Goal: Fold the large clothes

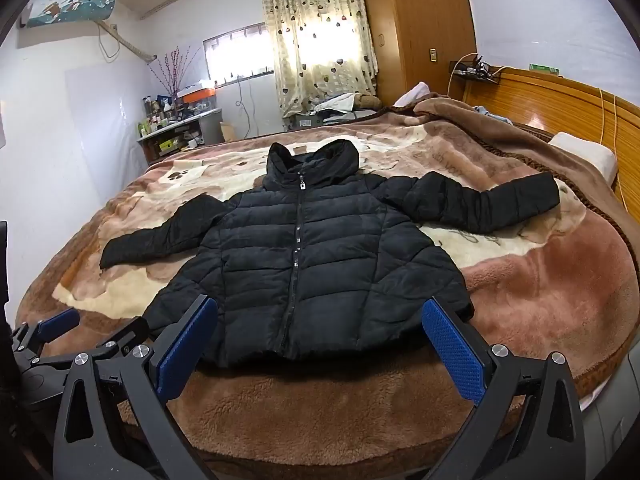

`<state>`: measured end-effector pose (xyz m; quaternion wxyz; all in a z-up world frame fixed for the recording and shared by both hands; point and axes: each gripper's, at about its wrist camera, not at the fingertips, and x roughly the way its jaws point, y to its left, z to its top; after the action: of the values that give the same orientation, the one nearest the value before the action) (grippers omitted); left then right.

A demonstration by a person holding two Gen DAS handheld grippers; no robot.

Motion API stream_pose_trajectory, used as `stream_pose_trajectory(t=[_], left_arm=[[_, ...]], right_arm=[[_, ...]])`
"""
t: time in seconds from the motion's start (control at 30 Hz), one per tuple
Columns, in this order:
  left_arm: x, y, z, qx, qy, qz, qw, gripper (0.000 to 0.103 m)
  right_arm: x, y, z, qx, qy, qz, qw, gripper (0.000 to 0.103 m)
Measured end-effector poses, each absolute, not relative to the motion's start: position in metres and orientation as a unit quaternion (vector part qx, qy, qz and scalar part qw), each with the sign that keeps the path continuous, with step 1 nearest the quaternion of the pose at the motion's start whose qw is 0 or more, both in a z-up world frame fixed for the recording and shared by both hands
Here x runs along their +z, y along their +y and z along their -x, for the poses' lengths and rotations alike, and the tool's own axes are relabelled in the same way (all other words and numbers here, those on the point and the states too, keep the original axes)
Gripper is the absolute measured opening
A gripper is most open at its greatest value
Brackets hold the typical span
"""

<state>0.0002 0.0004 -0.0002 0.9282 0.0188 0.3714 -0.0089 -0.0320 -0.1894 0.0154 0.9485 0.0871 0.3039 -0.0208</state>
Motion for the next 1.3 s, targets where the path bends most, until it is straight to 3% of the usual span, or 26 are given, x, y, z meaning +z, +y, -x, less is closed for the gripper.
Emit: stream_pose_trajectory(t=[1.3], left_arm=[[-0.006, 0.01, -0.004, -0.03, 0.39, 0.013, 0.92, 0.103]], right_arm=[[0.008, -0.188, 0.028, -0.031, 0.314, -0.054, 0.947, 0.102]])
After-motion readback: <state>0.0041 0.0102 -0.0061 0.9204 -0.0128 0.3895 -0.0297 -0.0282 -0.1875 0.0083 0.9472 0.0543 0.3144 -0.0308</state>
